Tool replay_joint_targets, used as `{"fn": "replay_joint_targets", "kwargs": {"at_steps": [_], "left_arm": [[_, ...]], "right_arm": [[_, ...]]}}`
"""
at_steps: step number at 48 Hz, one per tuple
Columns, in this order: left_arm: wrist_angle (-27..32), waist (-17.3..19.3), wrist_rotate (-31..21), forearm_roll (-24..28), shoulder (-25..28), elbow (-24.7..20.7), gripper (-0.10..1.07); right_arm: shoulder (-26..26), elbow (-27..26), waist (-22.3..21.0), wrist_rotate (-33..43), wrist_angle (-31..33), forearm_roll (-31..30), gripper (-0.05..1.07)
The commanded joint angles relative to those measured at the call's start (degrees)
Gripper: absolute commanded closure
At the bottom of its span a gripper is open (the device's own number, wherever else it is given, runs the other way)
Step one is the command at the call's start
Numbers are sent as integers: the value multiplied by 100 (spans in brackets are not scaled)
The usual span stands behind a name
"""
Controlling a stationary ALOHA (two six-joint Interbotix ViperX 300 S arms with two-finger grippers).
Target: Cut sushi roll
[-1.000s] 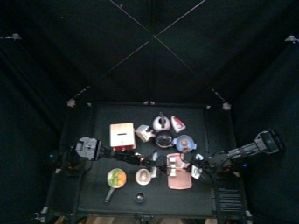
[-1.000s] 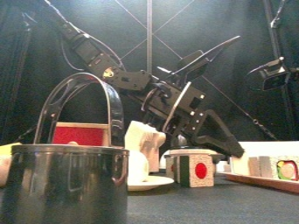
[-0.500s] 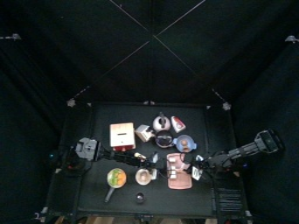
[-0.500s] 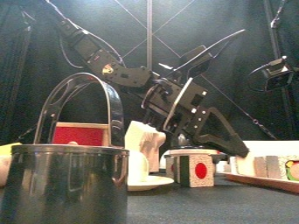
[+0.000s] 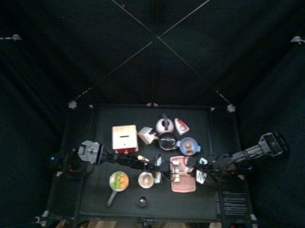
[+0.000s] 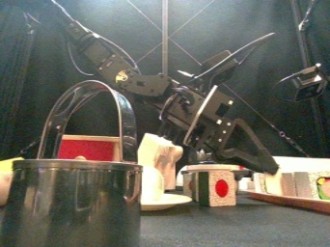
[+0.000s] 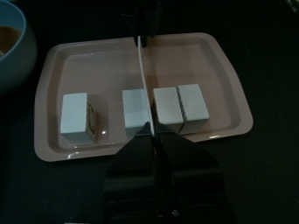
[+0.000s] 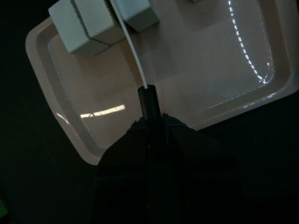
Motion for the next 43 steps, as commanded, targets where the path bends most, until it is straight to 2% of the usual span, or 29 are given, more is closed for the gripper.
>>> {"fn": "replay_joint_targets", "kwargs": {"at_steps": [1,22,43], "left_arm": [[105,-88,18,35,-26,35,66],[202,-70,18,26,114,-53,66],[448,-70,18,18,255,-158,66]], "right_arm": [[44,79,-88,62,158,0,66],[-527,0,-88,62,255,-114,66],[-492,53,-176,62,97,-149,66]]}}
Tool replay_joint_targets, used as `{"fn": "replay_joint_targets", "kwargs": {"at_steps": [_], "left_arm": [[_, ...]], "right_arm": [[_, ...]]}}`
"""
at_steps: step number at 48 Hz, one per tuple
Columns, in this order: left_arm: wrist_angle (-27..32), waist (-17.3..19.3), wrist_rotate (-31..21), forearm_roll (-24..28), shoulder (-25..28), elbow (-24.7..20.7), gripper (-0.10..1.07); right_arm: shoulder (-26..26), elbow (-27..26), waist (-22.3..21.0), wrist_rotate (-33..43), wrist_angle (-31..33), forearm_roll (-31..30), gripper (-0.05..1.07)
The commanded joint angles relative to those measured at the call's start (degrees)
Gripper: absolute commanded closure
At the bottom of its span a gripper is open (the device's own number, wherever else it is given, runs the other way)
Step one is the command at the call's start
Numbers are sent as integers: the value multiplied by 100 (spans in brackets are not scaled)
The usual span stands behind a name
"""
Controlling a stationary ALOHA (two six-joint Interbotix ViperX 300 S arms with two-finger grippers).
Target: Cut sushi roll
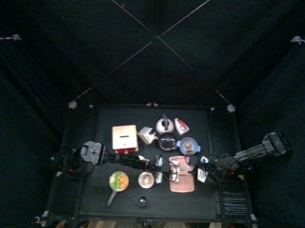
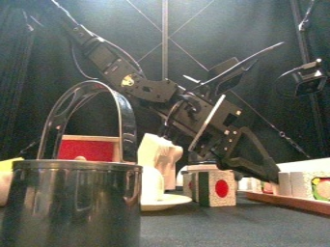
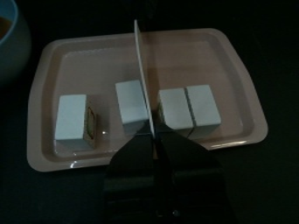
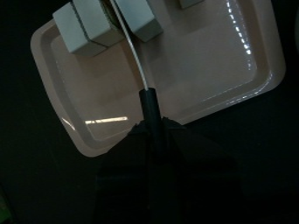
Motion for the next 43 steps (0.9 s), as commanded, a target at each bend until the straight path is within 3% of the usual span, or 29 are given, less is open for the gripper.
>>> {"fn": "replay_joint_targets", "kwargs": {"at_steps": [1,24,43], "left_arm": [[167,-70,26,18,-35,62,66],[167,62,44,176,-422,97,66],[167,0,44,501,-888,220,66]], "right_arm": [[18,-26,-97,53,26,-18,66],[-18,-53,-615,62,-44,-387,66],[-378,-185,-554,53,-44,-439,66]]}}
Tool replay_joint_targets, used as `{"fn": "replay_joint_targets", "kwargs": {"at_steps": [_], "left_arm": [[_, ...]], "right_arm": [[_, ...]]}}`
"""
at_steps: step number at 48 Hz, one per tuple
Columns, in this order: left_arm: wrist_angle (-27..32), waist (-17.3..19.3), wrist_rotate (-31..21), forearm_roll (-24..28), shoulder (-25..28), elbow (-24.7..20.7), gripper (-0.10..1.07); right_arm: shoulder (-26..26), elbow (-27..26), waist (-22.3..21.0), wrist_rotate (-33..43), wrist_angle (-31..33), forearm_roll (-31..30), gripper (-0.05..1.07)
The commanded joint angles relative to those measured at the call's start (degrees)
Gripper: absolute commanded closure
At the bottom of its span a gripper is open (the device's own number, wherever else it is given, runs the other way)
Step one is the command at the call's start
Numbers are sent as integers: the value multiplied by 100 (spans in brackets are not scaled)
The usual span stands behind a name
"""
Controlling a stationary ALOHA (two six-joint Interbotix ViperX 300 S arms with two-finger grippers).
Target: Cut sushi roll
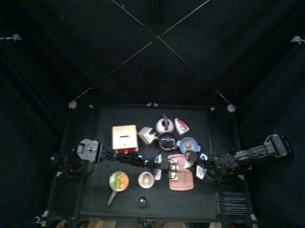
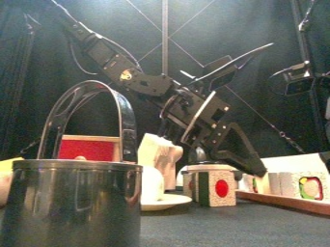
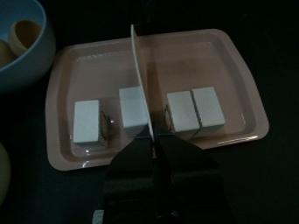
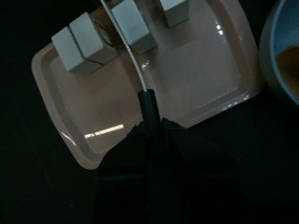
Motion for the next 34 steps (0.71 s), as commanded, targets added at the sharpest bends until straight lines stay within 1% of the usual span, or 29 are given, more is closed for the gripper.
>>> {"fn": "replay_joint_targets", "kwargs": {"at_steps": [1,11,16,19,22,25,30,34], "left_arm": [[-44,-158,26,114,-299,-18,66],[-70,-185,26,255,-606,44,66],[-105,-193,26,290,-809,246,66],[-281,-202,18,281,-949,413,66],[-598,-202,0,264,-1028,589,66],[-853,-211,9,246,-993,721,66],[-1134,-272,-26,220,-826,809,66],[-1195,-308,-26,88,-668,791,66]], "right_arm": [[-141,-123,-53,53,26,-44,66],[-457,-255,-26,53,-202,-483,66],[-492,-264,18,53,-281,-510,66],[-492,-264,132,53,-352,-501,66],[-483,-264,272,62,-439,-492,66],[-439,-246,422,62,-554,-457,66],[-343,-211,659,70,-677,-387,66],[-229,-185,765,70,-738,-325,66]]}}
